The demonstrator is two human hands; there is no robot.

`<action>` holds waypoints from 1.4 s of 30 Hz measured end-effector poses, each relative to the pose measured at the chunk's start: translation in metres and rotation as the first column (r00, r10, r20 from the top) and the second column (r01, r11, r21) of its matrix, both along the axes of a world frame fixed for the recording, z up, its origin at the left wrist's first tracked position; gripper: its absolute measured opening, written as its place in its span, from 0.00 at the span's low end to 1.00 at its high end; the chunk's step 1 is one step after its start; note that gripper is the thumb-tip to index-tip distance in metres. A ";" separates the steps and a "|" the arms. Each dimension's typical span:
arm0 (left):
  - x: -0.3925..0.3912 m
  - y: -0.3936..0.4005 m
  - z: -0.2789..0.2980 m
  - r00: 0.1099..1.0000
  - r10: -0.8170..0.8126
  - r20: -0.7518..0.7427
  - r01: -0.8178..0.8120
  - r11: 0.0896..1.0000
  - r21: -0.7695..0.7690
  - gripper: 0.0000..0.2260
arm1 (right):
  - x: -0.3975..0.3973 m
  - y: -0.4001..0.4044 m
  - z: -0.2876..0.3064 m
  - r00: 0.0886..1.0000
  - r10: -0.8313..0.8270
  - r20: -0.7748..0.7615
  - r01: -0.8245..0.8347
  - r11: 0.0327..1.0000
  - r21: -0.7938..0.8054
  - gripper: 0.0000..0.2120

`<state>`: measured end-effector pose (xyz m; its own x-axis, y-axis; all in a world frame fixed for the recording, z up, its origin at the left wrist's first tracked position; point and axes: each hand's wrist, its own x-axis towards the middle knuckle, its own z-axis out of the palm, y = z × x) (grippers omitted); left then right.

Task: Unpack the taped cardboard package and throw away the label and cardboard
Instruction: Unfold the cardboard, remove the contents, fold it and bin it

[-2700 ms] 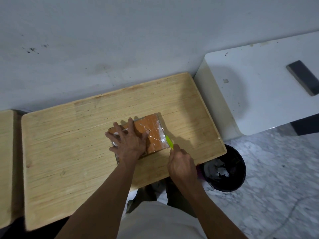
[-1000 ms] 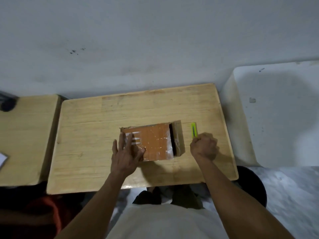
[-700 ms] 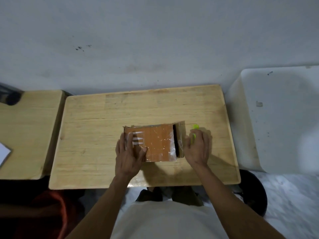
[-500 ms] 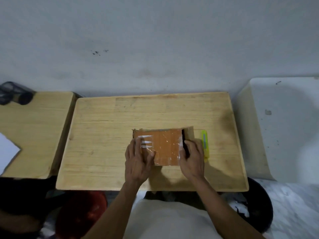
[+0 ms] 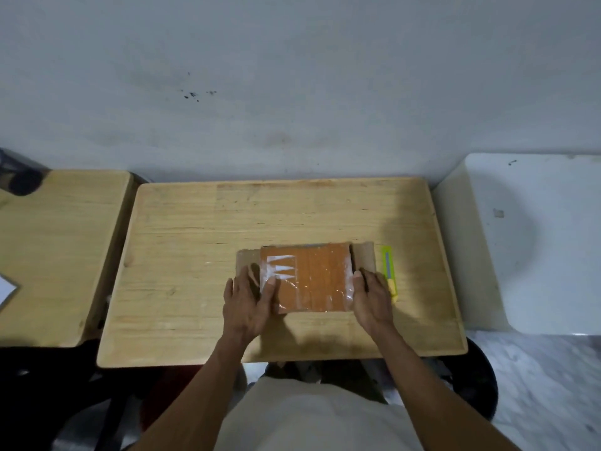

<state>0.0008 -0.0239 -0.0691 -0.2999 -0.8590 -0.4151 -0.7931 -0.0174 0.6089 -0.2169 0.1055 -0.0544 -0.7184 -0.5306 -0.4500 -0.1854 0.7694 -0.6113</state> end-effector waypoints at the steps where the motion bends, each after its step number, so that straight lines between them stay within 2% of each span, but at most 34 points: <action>1: 0.002 -0.003 -0.003 1.000 0.007 -0.001 -0.007 1.000 0.029 0.41 | 0.001 -0.001 0.002 0.999 -0.009 0.042 0.009 1.000 -0.005 0.24; 4: 0.007 -0.006 -0.005 0.997 -0.028 -0.065 0.029 0.999 0.015 0.33 | 0.009 -0.006 0.002 0.991 0.023 0.135 -0.024 1.000 0.009 0.29; 9: 0.014 -0.012 0.015 0.985 -0.036 -0.169 0.027 0.998 -0.054 0.23 | 0.027 -0.014 0.001 1.000 0.024 0.018 -0.025 0.998 0.052 0.33; 11: 0.009 -0.012 0.037 0.978 -0.012 -0.209 -0.003 0.997 -0.071 0.19 | 0.034 -0.018 0.011 0.999 -0.038 0.017 0.039 0.997 -0.074 0.38; 12: 0.005 -0.013 0.050 0.972 0.013 -0.236 -0.024 0.999 -0.042 0.16 | 0.037 -0.021 0.019 0.997 -0.061 0.038 0.066 0.985 -0.157 0.38; 14: -0.005 -0.017 0.070 0.947 0.112 -0.302 -0.100 0.993 0.056 0.13 | 0.041 -0.030 0.036 0.982 -0.116 0.147 0.153 0.951 -0.268 0.30; 16: -0.011 -0.027 0.077 0.911 0.221 -0.348 -0.172 0.971 0.166 0.16 | 0.034 -0.041 0.049 0.953 -0.171 0.249 0.239 0.932 -0.274 0.29; 18: -0.019 -0.044 0.078 0.853 0.322 -0.410 -0.227 0.937 0.265 0.24 | 0.021 -0.057 0.057 0.908 -0.237 0.345 0.331 0.912 -0.243 0.32; 21: -0.039 -0.072 0.075 0.835 0.344 -0.429 -0.203 0.918 0.341 0.32 | -0.001 -0.089 0.063 0.855 -0.265 0.446 0.410 0.873 -0.266 0.33; 24: -0.056 -0.089 0.069 0.901 0.222 -0.374 -0.117 0.952 0.283 0.32 | -0.016 -0.117 0.054 0.904 -0.168 0.392 0.276 0.932 -0.237 0.38; 26: -0.062 -0.089 0.059 0.935 0.137 -0.327 -0.059 0.970 0.238 0.26 | -0.023 -0.123 0.040 0.955 -0.090 0.284 0.131 0.983 -0.129 0.41; 28: -0.059 -0.084 0.044 0.972 -0.004 -0.237 0.047 0.983 0.179 0.25 | -0.024 -0.121 0.025 0.983 0.025 0.181 -0.018 0.999 -0.038 0.37; 30: -0.052 -0.076 0.026 0.974 -0.212 -0.082 0.219 0.972 0.085 0.28 | -0.020 -0.115 0.012 0.986 0.146 0.077 -0.145 0.989 -0.008 0.30; 32: -0.043 -0.065 0.011 0.924 -0.370 0.095 0.371 0.929 0.007 0.32 | -0.014 -0.103 0.000 0.953 0.294 -0.077 -0.295 0.955 -0.002 0.27; 35: -0.030 -0.049 0.002 0.830 -0.487 0.271 0.512 0.858 -0.027 0.41 | -0.002 -0.083 -0.009 0.796 0.552 -0.248 -0.526 0.834 0.169 0.29; 39: -0.010 -0.035 -0.008 0.790 -0.503 0.349 0.534 0.845 0.009 0.41 | 0.015 -0.055 -0.017 0.750 0.635 -0.183 -0.583 0.766 0.271 0.33; 42: 0.004 -0.024 -0.010 0.783 -0.496 0.376 0.535 0.845 0.002 0.41 | 0.028 -0.029 -0.022 0.712 0.662 -0.232 -0.604 0.747 0.277 0.35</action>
<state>0.0051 -0.0474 -0.0792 -0.5618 -0.6600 -0.4987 -0.8239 0.5006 0.2657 -0.1891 0.0766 -0.0761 -0.3517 -0.8464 -0.3998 -0.8152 0.4869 -0.3137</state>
